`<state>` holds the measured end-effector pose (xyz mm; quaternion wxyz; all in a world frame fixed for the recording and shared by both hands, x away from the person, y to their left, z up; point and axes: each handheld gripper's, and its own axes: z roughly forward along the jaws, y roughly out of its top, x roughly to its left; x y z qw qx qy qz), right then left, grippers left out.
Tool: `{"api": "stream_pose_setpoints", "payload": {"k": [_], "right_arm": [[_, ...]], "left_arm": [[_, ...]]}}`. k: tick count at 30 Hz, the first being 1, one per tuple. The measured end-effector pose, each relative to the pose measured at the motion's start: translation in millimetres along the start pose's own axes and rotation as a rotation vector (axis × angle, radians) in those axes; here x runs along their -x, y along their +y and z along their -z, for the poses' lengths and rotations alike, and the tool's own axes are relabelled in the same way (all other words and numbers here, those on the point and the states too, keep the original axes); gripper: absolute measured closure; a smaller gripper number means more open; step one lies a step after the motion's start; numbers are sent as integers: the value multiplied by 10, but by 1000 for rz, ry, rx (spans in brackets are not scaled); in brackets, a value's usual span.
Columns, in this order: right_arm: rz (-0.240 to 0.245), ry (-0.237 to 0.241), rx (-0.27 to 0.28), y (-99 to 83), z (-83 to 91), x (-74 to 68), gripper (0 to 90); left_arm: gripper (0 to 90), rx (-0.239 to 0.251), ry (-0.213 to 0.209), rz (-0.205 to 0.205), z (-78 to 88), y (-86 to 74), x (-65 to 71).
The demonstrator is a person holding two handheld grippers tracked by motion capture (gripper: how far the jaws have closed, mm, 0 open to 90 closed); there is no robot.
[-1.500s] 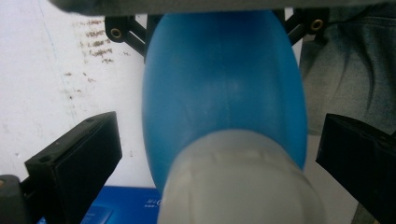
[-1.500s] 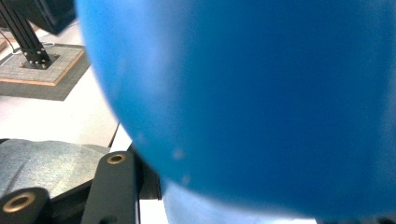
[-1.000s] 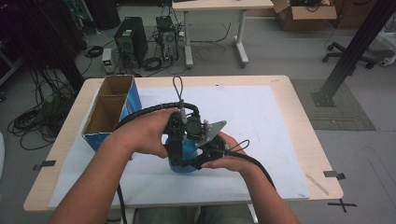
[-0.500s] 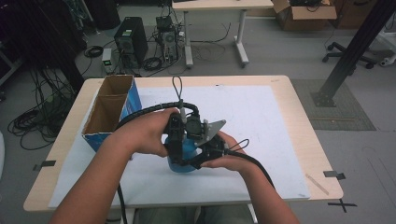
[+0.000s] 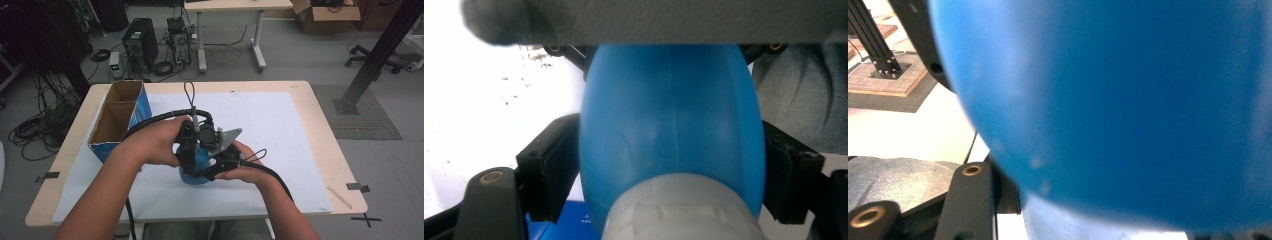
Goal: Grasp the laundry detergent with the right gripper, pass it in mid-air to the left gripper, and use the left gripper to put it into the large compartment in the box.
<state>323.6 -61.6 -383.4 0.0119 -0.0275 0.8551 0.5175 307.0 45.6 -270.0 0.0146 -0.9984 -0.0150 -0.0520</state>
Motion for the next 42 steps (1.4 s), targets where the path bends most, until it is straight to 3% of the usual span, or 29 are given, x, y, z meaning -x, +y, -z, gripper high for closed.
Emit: {"api": "stream_pose_setpoints", "payload": {"k": [11, 22, 25, 34, 42], "right_arm": [[1, 0, 2, 5, -5, -9, 455], [-1, 0, 7, 22, 12, -15, 455], [20, -12, 3, 20, 23, 3, 455], [25, -6, 29, 34, 43, -1, 448], [-23, 6, 85, -1, 56, -2, 401]], "left_arm": [[369, -9, -14, -3, 19, -6, 6], [380, 1, 8, -2, 52, -10, 14], [383, 9, 12, -2, 54, -12, 11], [388, -20, 17, 12, 111, 11, 27], [388, -34, 8, 21, 136, 24, 3]]}}
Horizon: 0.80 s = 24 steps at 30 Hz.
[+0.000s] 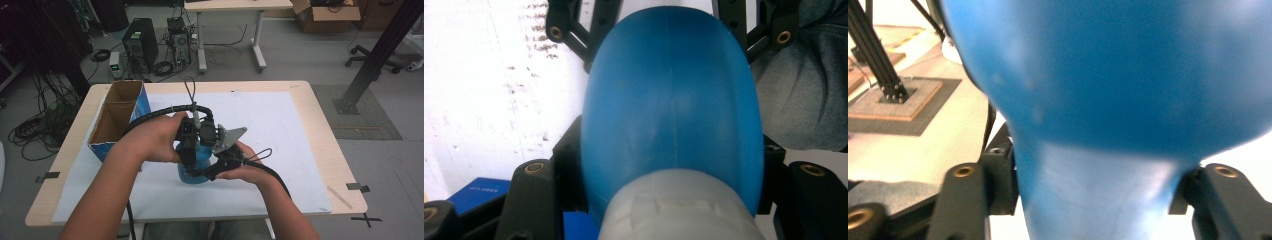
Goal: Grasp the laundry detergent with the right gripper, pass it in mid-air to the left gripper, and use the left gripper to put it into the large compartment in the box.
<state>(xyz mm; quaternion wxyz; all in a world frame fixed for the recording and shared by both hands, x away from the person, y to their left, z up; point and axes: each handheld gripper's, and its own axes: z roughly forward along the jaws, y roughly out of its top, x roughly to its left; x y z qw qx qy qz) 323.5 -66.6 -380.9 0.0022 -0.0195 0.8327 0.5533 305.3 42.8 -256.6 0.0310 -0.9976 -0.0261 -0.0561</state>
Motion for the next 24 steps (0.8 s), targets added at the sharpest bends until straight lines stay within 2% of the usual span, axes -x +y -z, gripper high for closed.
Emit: {"api": "stream_pose_setpoints", "payload": {"k": [1, 3, 6, 12, 21, 24], "right_arm": [[-23, -3, 12, -4, 7, -6, 363], [-34, -5, 26, -16, 22, 9, 345], [-36, -7, 29, -26, 33, 5, 322], [-69, -16, 45, -77, 40, 14, 198], [-106, -17, 51, -122, 67, 34, 100], [-120, -30, 62, -132, 75, 38, 34]], "left_arm": [[388, 0, 0, 0, 0, 0, 0], [387, 2, -4, -3, -5, 13, 4], [387, 4, -7, -1, -4, 21, -2], [386, -2, -1, -4, 6, 39, -6], [385, -4, -5, 5, -2, 50, -26], [385, -2, -5, 6, 0, 52, -35]]}}
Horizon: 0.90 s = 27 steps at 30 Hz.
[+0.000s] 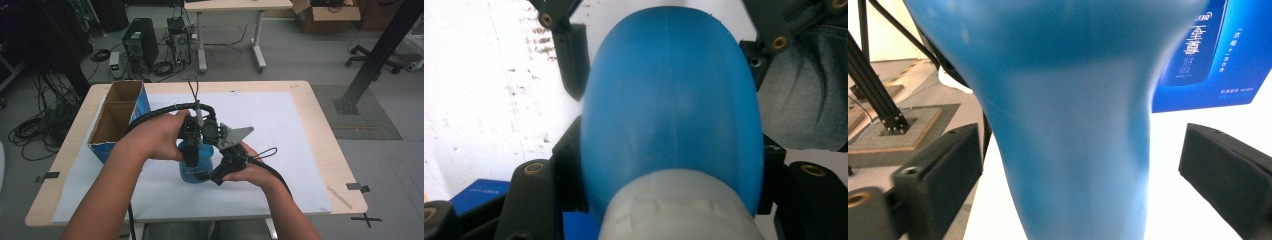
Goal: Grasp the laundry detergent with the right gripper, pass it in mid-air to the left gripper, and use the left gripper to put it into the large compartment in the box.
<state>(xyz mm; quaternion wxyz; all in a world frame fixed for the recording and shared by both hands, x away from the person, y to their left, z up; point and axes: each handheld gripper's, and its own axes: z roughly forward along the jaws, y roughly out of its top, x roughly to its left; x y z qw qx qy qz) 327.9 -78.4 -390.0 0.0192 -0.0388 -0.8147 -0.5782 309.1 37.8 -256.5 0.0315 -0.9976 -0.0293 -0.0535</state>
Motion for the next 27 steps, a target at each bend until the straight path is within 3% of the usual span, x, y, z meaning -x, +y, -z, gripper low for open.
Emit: {"api": "stream_pose_setpoints", "payload": {"k": [12, 19, 27], "right_arm": [[-27, 16, -3, -7, 23, 2, 3], [-24, 27, 5, -1, 123, -12, 3], [3, -15, -17, 2, 403, -52, 3]], "left_arm": [[385, 2, 4, 4, 21, -18, -21], [384, 0, 0, 13, 40, -36, -45], [384, -16, -33, 138, 133, -83, -127]]}}
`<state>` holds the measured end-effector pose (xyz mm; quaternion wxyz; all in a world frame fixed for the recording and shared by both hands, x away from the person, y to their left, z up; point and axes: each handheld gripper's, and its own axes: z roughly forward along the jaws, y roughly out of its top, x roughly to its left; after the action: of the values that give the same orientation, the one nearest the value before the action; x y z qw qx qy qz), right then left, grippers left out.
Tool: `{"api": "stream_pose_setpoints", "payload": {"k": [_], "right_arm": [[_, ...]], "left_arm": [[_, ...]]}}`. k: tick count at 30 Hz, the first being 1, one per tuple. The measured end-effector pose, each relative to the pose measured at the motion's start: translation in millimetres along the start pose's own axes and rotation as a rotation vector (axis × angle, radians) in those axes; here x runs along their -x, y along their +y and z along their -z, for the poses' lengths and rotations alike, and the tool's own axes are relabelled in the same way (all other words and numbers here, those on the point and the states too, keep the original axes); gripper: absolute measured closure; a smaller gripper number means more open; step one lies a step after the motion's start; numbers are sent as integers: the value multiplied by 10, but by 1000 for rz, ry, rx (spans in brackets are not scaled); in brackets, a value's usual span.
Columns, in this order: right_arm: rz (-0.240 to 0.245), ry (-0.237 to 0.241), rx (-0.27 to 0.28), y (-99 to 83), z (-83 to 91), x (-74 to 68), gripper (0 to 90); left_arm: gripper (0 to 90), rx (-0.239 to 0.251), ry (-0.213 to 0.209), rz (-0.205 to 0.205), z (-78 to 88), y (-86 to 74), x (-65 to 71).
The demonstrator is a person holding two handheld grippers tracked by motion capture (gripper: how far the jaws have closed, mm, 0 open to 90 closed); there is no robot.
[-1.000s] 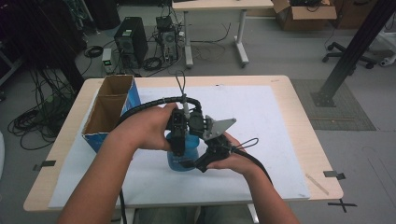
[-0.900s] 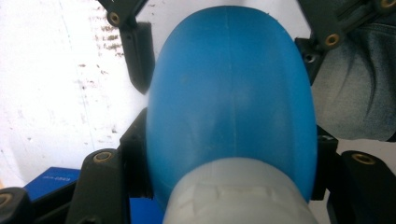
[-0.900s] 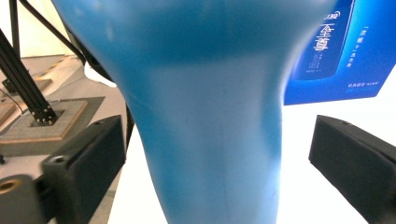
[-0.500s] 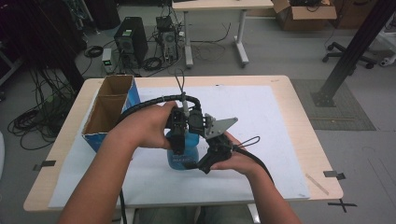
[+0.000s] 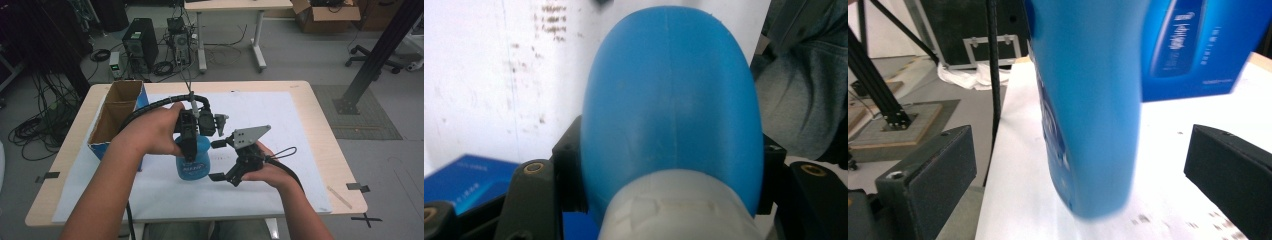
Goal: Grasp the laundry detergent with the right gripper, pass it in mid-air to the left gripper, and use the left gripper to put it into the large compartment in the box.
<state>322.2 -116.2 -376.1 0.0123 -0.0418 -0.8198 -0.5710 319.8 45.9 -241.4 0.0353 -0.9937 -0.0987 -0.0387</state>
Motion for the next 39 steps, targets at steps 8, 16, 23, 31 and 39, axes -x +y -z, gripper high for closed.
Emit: {"api": "stream_pose_setpoints", "payload": {"k": [8, 16, 23, 31, 39], "right_arm": [[25, -82, -36, 66, 375, 33, 3], [94, -153, -185, 177, 613, 122, 7], [105, -181, -318, 210, 713, 199, 11], [96, -210, -431, 209, 832, 256, 18], [93, -216, -457, 227, 927, 261, 19]], "left_arm": [[383, -6, -31, 163, 139, -50, -103], [383, 16, -33, 356, 306, -161, -250], [383, 21, -28, 519, 467, -325, -369], [383, 34, -59, 688, 633, -560, -530], [383, 87, -63, 847, 825, -831, -697]]}}
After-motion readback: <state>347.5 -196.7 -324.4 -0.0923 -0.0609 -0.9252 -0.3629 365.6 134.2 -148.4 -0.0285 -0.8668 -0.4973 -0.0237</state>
